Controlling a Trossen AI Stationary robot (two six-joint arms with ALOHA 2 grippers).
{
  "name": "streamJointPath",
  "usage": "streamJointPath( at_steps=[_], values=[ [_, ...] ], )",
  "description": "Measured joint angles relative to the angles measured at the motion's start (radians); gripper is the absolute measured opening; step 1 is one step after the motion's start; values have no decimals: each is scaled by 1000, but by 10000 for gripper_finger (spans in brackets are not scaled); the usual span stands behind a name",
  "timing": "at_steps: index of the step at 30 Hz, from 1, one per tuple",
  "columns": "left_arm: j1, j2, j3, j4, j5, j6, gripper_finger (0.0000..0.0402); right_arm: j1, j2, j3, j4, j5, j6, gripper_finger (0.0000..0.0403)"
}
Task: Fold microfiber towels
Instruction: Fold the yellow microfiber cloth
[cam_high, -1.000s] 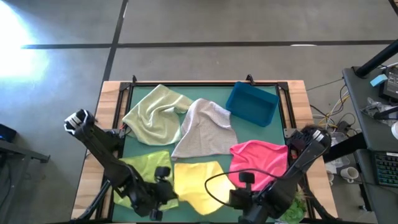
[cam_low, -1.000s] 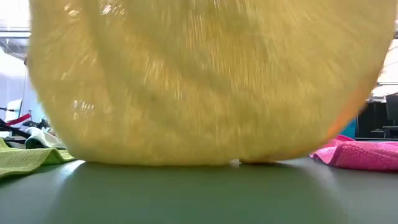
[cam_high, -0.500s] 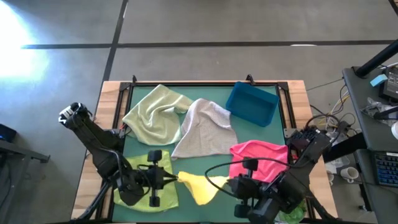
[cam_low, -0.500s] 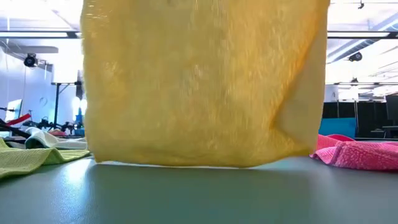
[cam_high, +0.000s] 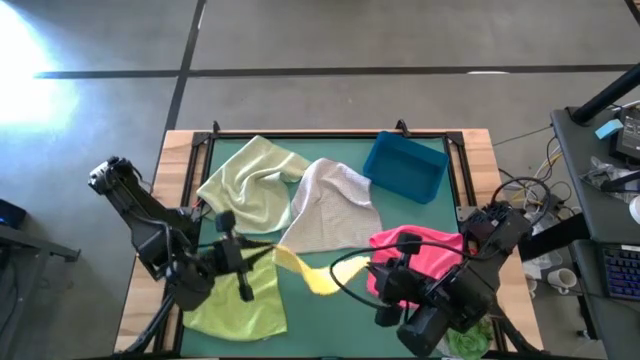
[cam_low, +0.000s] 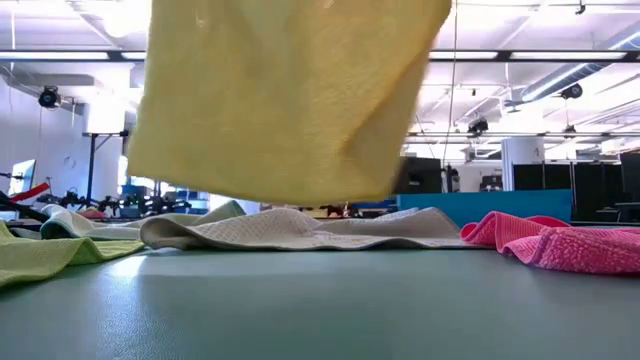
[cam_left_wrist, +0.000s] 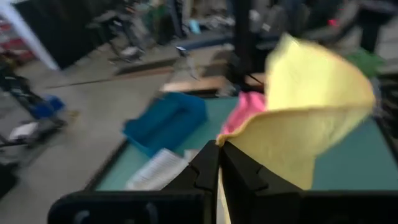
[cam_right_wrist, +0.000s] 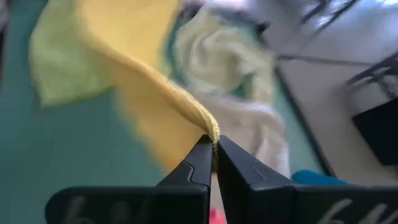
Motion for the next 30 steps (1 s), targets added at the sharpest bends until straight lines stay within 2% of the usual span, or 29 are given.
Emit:
streamJointPath(
  at_steps=[4, 6, 7, 9, 10, 12, 13, 16, 17, 19, 20, 21, 23, 25, 26, 29, 30],
  values=[
    [0, -6, 0, 40, -3, 20, 0, -3, 0, 0, -21, 45, 68, 9],
    [2, 1, 0, 13, 0, 69, 0, -12, -3, 0, 19, -44, 13, 9],
    [2, 3, 0, 7, -9, 81, 0, -13, -2, 0, 29, -48, 1, 9],
    [3, 4, -1, 5, -43, 82, 0, -12, 1, -2, 11, 28, 45, 9],
    [7, 4, -1, 7, -54, 82, 0, -13, 2, -2, 12, 24, 57, 9],
    [16, 6, -1, 7, -59, 85, 0, -24, -4, 0, 60, -87, -18, 9],
    [20, 7, -1, 6, -60, 89, 0, -26, -5, 0, 70, -99, -42, 9],
    [30, 7, -2, 7, -130, 140, 0, -23, -3, 0, 32, 30, 20, 9],
    [33, 6, -2, 7, -169, 159, 0, -24, -3, 0, 28, 8, 26, 9],
    [39, 5, -2, 6, -227, 188, 0, -31, -13, 0, 65, -141, -41, 9],
    [44, 4, -2, 6, -242, 203, 0, -31, -13, 0, 81, -172, -70, 9],
    [50, 3, -2, 6, -252, 214, 0, -30, -13, 0, 82, -154, -76, 9],
    [58, 2, -1, 9, -262, 211, 0, -21, -9, -1, 28, -13, -2, 9],
    [61, 6, -1, 54, -237, 190, 0, -16, -11, -1, -32, 93, 118, 9],
    [60, 10, -1, 97, -197, 187, 0, -19, -13, -1, -42, 88, 132, 9],
    [59, 35, -1, 184, -62, 236, 0, -26, -17, 0, 14, -113, -4, 8],
    [58, 43, -1, 184, -48, 280, 0, -25, -15, 0, 28, -136, -33, 8]
  ],
)
